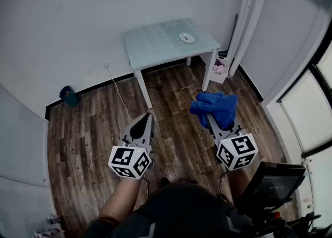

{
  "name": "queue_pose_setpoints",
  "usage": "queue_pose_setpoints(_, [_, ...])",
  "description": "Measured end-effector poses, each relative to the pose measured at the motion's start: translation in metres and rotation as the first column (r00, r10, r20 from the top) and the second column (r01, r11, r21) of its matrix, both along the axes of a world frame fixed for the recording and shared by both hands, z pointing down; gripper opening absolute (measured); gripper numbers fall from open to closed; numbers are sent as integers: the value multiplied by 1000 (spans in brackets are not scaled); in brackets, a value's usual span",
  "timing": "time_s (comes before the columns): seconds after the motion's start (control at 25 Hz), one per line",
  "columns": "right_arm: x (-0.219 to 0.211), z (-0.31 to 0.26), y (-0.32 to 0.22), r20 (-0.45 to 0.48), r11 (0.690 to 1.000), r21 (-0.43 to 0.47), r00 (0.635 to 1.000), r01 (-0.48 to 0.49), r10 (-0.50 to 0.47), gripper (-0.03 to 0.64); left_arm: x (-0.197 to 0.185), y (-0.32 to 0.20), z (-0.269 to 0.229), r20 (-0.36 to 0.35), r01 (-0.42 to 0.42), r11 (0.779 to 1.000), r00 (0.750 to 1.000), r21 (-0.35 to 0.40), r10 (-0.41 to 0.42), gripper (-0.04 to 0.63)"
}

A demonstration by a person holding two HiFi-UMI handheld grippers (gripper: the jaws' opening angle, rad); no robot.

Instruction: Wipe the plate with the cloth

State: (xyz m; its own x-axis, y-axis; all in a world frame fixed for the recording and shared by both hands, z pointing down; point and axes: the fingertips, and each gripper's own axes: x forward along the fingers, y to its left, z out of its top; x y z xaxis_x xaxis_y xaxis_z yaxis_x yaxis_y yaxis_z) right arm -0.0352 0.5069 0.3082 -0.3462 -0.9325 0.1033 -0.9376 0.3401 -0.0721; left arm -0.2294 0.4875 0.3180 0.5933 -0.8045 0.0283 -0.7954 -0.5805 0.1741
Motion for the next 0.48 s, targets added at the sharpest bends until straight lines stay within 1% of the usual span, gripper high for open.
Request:
queue_pose_setpoints(0.2, [-6,-3,-9,-5,1000,2,1000,1,-1,100,-3,-6,-3,15,5,1000,1000,14,-5,8])
queue_pose_setpoints(0.48, [-27,-4,-19,-13,1000,16,1000,18,-18,100,-15,-16,2,5,-13,1000,1000,9,13,8])
